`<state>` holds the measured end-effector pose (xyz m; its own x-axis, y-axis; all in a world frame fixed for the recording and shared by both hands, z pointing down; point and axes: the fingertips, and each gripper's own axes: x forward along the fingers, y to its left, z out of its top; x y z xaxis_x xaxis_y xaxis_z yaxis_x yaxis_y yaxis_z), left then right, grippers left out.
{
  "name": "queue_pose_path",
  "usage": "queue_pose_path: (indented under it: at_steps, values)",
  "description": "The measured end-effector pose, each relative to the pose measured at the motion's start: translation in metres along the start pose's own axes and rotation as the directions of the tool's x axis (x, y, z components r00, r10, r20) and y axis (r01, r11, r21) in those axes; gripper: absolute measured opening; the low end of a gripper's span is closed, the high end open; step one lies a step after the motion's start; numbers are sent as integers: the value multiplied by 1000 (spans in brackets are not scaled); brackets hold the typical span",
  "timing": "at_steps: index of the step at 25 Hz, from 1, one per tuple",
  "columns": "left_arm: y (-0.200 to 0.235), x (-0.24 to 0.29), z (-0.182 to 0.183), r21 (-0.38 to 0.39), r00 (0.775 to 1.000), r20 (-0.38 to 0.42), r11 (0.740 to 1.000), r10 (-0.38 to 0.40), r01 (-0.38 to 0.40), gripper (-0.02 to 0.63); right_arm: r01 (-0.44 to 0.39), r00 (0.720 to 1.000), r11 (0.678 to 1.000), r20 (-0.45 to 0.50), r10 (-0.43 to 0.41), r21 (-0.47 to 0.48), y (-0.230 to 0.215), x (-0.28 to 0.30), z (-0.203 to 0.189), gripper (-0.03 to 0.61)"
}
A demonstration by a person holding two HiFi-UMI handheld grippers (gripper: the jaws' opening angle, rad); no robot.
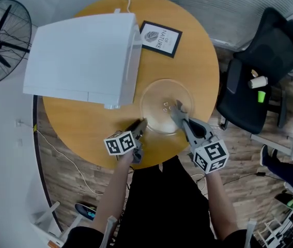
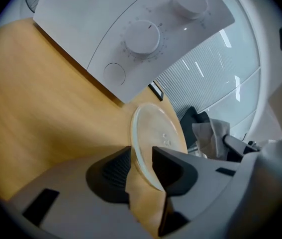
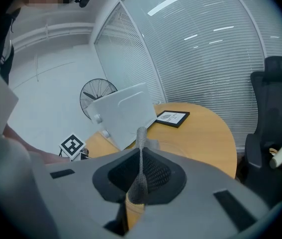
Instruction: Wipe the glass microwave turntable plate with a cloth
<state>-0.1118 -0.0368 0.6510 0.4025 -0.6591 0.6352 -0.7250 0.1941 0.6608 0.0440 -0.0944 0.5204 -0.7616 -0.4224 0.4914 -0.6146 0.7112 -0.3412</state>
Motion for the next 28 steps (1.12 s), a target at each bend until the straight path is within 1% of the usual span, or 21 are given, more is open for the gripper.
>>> queue_pose_path:
  at_steps: [7, 13, 17, 19, 24, 26, 28]
  values:
    - [3, 7, -3, -61, 1000, -17, 998, -17, 16, 112, 4, 1000, 1000, 0, -4, 7, 2, 4, 0, 23]
    - [2, 10, -6, -81, 999, -25, 996, -37, 35, 109, 2, 1000, 1000, -8, -2, 10, 4, 9, -4, 22]
    - [4, 10, -7, -99, 999, -28, 995, -23, 21, 66, -11, 999, 1000, -31, 11, -13, 10, 17, -9, 23]
    - [5, 10, -7, -107, 999, -31, 994, -20, 17, 48, -23, 998, 999, -52, 21, -34, 14, 23, -15, 23]
    - [5, 11, -7, -123, 999, -33, 992, -26, 22, 46, -52, 991, 994, -131, 39, -97, 22, 43, -36, 21]
    - [5, 11, -7, -130, 999, -30, 991, -30, 26, 43, -68, 981, 987, -191, 40, -146, 27, 53, -50, 23]
    - [5, 10, -7, -138, 999, -29, 990, -33, 28, 41, -96, 962, 972, -271, 36, -213, 34, 62, -67, 23]
